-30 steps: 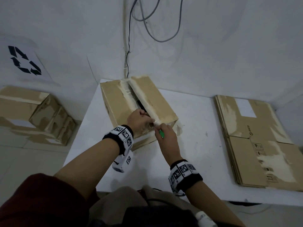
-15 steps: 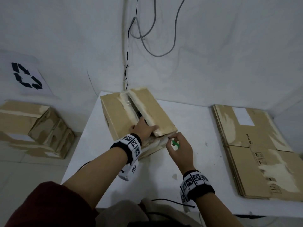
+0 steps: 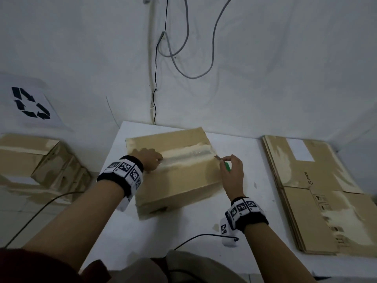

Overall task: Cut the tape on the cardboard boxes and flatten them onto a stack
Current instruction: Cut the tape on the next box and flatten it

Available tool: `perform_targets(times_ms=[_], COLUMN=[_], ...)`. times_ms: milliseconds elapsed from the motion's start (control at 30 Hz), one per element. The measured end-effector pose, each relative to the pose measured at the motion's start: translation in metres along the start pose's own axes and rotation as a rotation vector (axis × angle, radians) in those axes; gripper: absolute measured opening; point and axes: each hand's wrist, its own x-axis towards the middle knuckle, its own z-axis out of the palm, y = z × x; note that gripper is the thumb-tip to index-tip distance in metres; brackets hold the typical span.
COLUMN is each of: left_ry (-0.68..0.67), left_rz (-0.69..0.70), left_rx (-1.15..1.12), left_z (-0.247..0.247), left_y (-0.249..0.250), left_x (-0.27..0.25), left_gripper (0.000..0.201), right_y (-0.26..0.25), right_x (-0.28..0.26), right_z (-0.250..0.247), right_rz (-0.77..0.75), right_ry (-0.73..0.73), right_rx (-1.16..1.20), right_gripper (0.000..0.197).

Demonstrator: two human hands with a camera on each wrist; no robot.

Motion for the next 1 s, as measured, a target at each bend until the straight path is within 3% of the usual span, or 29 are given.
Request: perform_targets(times_ms=[133,233,333,567,767,1000], left_ry=[0.016,0.072,0.13,0.201,0.254,0.258], left_rz=[0.001,0.057,0.156,0.225,0.217,0.236], left_rx=[-0.039,-0.168,-0.286,-0.383,-0.406,-0.404], left_z=[-0.002,0.01,0.023,0.047,0.046,0.045], left_y=[0.001,0.021,0.056,0.084,0.088,0.09], left_x=[0.001,0.006,0.009,0.012,0.009,0.007], left_gripper=[0.031,0.051,0.065,0.078,0.078,0.075], right_y=[-0.004,-0.01,-0.014,-0.024,-0.045,-0.043], right_x=[-0.008,-0.016,-0.019,0.007,0.026,0.036], right_z=[0.0,-0.001,-0.004,-0.004,0.002,-0.001], right_rz=[0.128,0.173,0.228,0.022,-0.049,-0.083], right_ry=[-0.018,-0.053,-0.238,-0.406,-0.58,-0.664], right_rx=[0.084,0.149,0.28,-0.011,-0.079,-0.219], right_gripper=[0.01,0.009,0.018,0.004,0.006,0.015])
